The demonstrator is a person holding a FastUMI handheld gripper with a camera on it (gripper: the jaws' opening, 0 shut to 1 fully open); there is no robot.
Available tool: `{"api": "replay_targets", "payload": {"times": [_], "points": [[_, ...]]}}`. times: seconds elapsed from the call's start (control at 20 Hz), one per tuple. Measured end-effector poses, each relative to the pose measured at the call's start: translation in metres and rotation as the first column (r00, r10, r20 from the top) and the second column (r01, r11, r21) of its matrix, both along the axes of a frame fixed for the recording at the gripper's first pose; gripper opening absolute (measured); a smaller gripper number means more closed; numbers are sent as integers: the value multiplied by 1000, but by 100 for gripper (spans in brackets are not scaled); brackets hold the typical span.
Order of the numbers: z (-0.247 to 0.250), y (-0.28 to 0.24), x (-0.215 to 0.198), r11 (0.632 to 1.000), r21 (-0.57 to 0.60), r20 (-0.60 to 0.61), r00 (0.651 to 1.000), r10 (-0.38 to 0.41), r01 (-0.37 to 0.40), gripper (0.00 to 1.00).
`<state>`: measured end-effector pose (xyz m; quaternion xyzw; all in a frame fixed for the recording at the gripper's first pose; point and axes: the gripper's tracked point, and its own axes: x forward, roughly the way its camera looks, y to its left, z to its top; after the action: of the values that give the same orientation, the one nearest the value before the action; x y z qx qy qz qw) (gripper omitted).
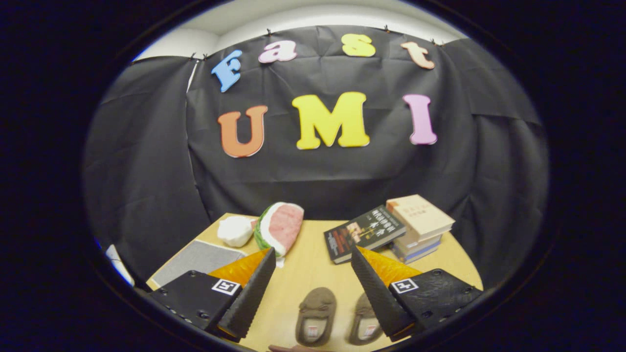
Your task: Open the storage box then place both shoes into the box .Put the left shoe in first, then the right shoe, with the right side of both shoes facing outward in a uniform manner.
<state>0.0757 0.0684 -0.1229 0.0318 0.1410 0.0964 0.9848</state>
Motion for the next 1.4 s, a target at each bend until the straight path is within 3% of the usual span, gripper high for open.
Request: {"api": "replay_targets", "payload": {"times": [0.1, 0.25, 0.4, 0.55, 0.7, 0.95, 1.0, 1.1, 1.15, 1.25, 1.4], "points": [[-34, 31, 5, 997, 17, -100, 992, 75, -73, 96], [-72, 75, 6, 979, 65, -229, 952, 201, -191, 96], [-104, 118, 2, 941, 131, -312, 887, 339, -314, 96], [-128, 136, 2, 893, 259, -384, 809, 446, -369, 96], [-147, 147, 7, 859, 370, -445, 743, 499, -355, 96], [-157, 152, 7, 776, 579, -507, 636, 582, -250, 98], [-153, 151, 5, 761, 602, -504, 625, 596, -241, 92], [-155, 152, 2, 764, 600, -510, 623, 593, -237, 80], [-153, 154, 5, 762, 599, -497, 633, 594, -245, 81], [-152, 153, 3, 774, 583, -515, 624, 587, -247, 69], [-148, 147, 2, 787, 564, -539, 612, 579, -248, 64]]}}
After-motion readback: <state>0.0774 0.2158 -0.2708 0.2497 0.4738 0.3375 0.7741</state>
